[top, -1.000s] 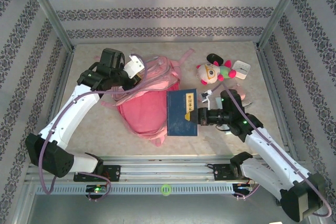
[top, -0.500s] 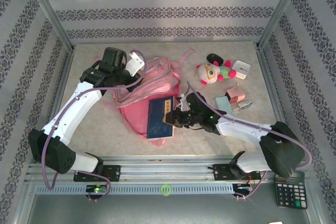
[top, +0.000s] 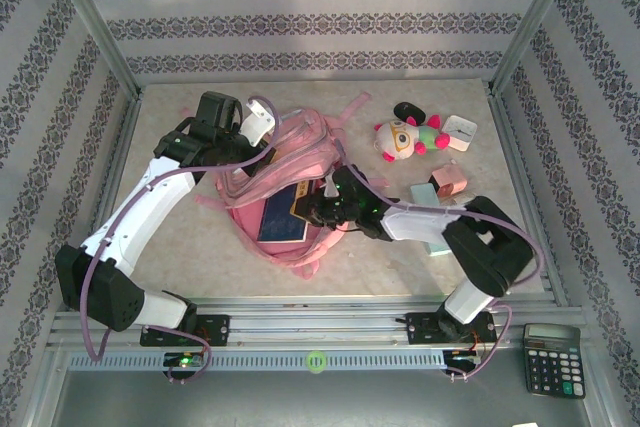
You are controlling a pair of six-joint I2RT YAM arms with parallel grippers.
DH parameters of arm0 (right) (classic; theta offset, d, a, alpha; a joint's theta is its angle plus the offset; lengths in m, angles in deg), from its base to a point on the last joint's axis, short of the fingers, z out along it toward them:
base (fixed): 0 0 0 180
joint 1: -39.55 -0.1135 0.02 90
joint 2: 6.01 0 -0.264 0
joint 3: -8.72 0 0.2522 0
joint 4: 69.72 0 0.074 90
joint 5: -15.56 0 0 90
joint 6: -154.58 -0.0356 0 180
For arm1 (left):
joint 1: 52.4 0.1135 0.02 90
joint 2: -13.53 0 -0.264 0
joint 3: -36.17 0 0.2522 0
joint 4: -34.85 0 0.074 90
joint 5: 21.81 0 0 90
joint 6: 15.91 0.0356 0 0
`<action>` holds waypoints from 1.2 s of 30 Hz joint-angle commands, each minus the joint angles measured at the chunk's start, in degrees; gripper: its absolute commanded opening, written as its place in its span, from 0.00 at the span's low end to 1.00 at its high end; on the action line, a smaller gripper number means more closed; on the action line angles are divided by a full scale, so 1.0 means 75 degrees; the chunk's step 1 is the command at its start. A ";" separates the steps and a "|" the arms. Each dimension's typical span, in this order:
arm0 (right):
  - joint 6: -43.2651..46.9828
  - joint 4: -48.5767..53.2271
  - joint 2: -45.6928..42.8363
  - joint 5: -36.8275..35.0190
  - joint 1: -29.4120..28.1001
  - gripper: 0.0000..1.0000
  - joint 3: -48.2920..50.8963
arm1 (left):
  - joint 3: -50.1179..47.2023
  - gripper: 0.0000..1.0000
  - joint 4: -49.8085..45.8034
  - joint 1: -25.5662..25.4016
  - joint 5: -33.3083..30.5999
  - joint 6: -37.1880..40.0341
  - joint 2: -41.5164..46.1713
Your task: Pack the student bag
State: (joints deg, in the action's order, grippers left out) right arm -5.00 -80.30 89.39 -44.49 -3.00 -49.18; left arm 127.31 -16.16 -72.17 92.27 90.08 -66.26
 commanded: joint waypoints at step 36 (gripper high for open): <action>-0.1630 -0.1403 0.0489 -0.4439 -0.0620 0.22 0.0385 | -0.0403 0.00 0.1319 -0.0019 0.0652 -0.0658 0.0413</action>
State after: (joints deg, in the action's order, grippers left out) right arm -17.52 -90.04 94.20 -75.04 -6.93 -46.84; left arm 123.64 -12.82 -72.21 95.18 85.41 -64.16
